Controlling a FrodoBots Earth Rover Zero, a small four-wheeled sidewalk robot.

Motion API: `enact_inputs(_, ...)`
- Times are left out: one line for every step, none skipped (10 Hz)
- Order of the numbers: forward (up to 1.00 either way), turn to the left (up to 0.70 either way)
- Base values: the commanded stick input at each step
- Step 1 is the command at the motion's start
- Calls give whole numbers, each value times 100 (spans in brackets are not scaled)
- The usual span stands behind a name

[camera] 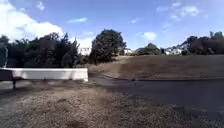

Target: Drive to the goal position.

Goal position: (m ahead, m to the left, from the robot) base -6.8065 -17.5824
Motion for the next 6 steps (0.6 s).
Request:
enact_inputs(45, 0)
enact_inputs(41, 0)
enact_inputs(21, 0)
enact_inputs(0, 0)
enact_inputs(0, -19)
enact_inputs(0, -39)
